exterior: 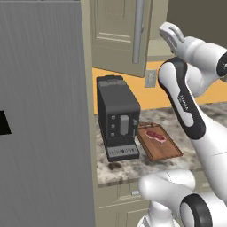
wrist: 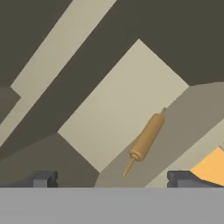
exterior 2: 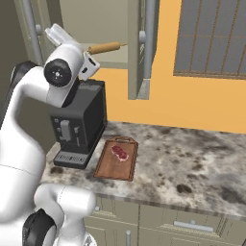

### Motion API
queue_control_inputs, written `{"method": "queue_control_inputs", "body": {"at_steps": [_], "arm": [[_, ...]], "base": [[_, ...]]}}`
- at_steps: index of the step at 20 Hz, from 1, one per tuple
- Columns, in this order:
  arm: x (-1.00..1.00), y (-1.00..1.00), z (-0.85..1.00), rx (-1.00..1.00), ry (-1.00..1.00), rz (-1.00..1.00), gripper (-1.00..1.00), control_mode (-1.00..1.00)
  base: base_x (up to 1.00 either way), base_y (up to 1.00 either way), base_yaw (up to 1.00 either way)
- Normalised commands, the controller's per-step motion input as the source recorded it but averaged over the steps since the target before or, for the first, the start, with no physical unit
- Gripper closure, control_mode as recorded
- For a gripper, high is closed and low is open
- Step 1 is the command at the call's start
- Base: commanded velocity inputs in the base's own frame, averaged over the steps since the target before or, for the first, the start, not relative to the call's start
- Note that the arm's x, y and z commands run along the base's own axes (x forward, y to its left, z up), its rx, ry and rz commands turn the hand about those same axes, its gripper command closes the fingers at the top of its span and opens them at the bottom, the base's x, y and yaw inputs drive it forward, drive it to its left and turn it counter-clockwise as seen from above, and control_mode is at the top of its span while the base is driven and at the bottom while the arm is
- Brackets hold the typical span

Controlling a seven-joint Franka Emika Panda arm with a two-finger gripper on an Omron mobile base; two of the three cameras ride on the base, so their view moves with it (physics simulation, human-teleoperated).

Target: Open the cabinet, retrieve the rolling pin, and place it next to the meat on the cutting board to prepare for tenderizing.

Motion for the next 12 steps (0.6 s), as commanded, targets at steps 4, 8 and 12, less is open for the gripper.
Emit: {"method": "queue_control_inputs", "body": {"at_steps": [4, 8, 12], "arm": [[0.6, 0.0, 0.0, 0.1, 0.13, 0.05, -1.0, -1.0], [0.55, 0.0, 0.0, 0.09, 0.14, 0.06, -1.0, -1.0], [0.23, 0.16, -0.03, 0.04, 0.13, 0.08, -1.0, -1.0]], "base": [[0.0, 0.0, 0.0], [0.0, 0.0, 0.0], [0.0, 0.0, 0.0]]}}
